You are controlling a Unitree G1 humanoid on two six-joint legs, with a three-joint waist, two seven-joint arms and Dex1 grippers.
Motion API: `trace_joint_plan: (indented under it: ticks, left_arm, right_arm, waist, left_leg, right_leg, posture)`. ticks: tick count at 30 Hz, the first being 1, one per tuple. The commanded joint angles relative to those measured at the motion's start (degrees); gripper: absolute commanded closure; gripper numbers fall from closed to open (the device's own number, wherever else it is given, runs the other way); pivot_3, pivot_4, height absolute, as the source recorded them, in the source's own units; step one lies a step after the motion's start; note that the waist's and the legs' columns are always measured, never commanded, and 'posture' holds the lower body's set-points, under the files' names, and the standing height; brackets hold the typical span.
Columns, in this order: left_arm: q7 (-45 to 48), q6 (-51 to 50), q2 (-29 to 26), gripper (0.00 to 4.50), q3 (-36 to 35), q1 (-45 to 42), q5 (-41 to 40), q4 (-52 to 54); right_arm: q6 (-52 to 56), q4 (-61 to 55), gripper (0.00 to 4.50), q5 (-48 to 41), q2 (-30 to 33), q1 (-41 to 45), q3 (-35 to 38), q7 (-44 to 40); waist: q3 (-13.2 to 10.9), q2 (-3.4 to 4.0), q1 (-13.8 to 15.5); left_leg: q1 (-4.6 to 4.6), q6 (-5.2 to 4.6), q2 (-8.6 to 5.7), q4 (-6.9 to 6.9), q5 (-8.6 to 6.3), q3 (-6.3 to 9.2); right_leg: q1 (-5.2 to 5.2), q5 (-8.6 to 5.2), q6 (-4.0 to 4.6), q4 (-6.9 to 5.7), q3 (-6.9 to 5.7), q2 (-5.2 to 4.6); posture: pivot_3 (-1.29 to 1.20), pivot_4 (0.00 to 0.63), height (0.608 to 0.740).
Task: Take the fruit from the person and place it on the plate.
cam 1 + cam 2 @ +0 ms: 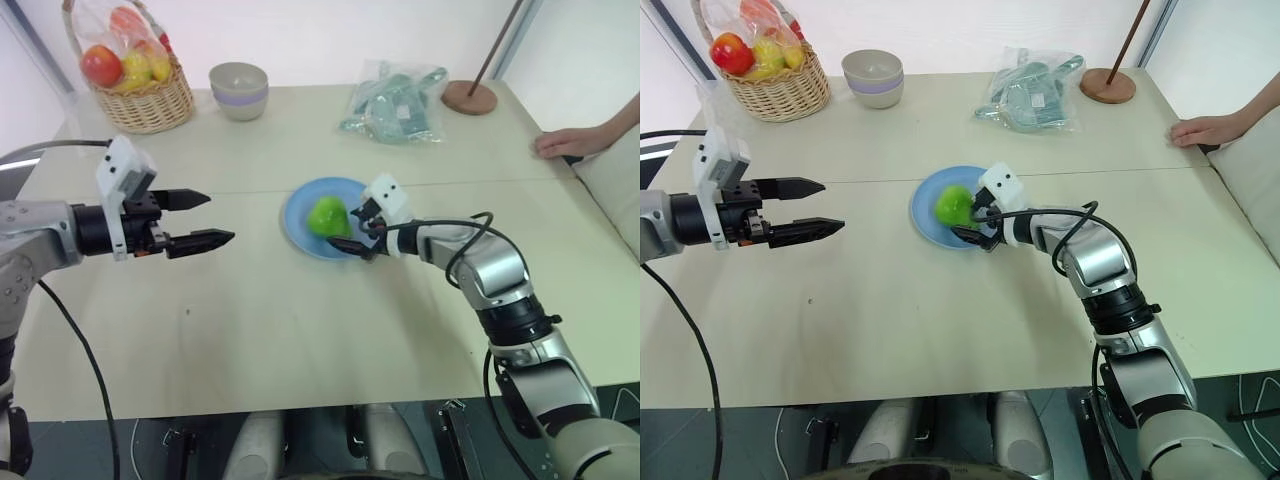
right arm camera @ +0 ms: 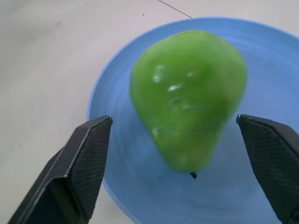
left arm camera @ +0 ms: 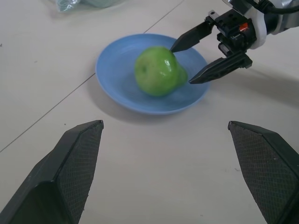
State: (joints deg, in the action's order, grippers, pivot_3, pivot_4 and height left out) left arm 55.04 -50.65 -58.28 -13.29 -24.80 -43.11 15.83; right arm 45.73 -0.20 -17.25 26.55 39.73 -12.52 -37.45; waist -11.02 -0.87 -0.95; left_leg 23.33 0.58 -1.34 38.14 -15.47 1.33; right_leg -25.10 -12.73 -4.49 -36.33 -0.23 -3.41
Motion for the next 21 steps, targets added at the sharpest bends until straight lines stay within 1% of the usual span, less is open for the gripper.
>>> trace_joint_plan:
  ticks: [1,4,7,9,12,14,21]
  left_arm:
    - [0.33,0.74,-0.9,0.0,-2.08,-0.49,-0.23,0.82]
    - [0.46,0.71,-0.97,0.0,-2.36,-0.08,-0.38,1.06]
    - [0.79,0.94,-1.11,0.0,-2.62,0.52,-0.32,1.1]
    - [0.97,1.05,-1.14,0.0,-2.75,0.76,-0.31,1.09]
    - [1.46,1.37,-1.09,0.0,-2.68,1.03,-0.13,0.88]
    - [1.83,1.52,-1.04,0.0,-2.45,1.05,-0.05,0.74]
    - [3.12,2.18,-0.8,0.0,-1.49,0.18,0.16,-0.03]
  right_arm:
    - [2.51,-7.52,0.03,-2.65,4.59,0.8,6.07,-1.99]
    - [4.78,-13.3,0.03,-5.56,9.11,-0.43,9.44,-4.32]
    - [6.37,-19.86,0.03,-9.48,14.75,-3.05,14.39,-8.04]
    - [7.16,-22.45,0.03,-11.97,16.89,-4.31,17.38,-9.21]
    - [9.18,-25.6,0.03,-17.11,18.65,-6.27,23.11,-10.0]
    - [10.03,-26.96,0.03,-19.15,19.32,-7.41,25.09,-9.89]
    - [10.9,-28.19,0.03,-21.95,20.29,-8.7,26.89,-7.44]
  waist:
    - [-0.01,0.01,0.25]
    - [0.0,0.0,0.31]
    - [0.01,-0.01,0.26]
    - [0.01,-0.01,0.2]
    - [0.0,-0.01,0.09]
    - [0.01,-0.01,0.15]
    - [0.01,-0.01,0.2]
  left_leg:
    - [0.01,0.0,0.0,0.0,0.0,0.0]
    - [0.02,0.0,-0.04,0.0,0.0,0.01]
    - [0.01,-0.01,-0.03,0.0,0.0,0.01]
    - [0.01,-0.01,0.0,0.0,-0.01,0.02]
    - [0.0,-0.01,0.0,0.0,-0.01,-0.01]
    - [-0.02,-0.01,0.03,0.0,0.0,-0.01]
    - [-0.07,-0.01,0.03,0.03,-0.01,-0.01]
  right_leg:
    - [0.0,0.0,0.0,0.0,0.0,-0.01]
    - [0.01,0.0,0.0,0.02,0.0,-0.06]
    - [0.02,0.0,0.0,0.04,-0.01,-0.05]
    - [0.03,0.0,0.0,0.04,-0.01,-0.03]
    - [0.03,0.0,0.0,0.04,0.0,-0.04]
    - [0.04,0.0,0.0,0.04,0.0,-0.01]
    - [0.12,-0.01,0.0,0.04,0.0,-0.01]
  posture:
    - [0.0,0.15,0.74]
    - [0.0,0.15,0.74]
    - [0.0,0.15,0.74]
    - [0.0,0.15,0.74]
    - [0.0,0.15,0.74]
    - [0.0,0.15,0.74]
    - [0.0,0.15,0.74]
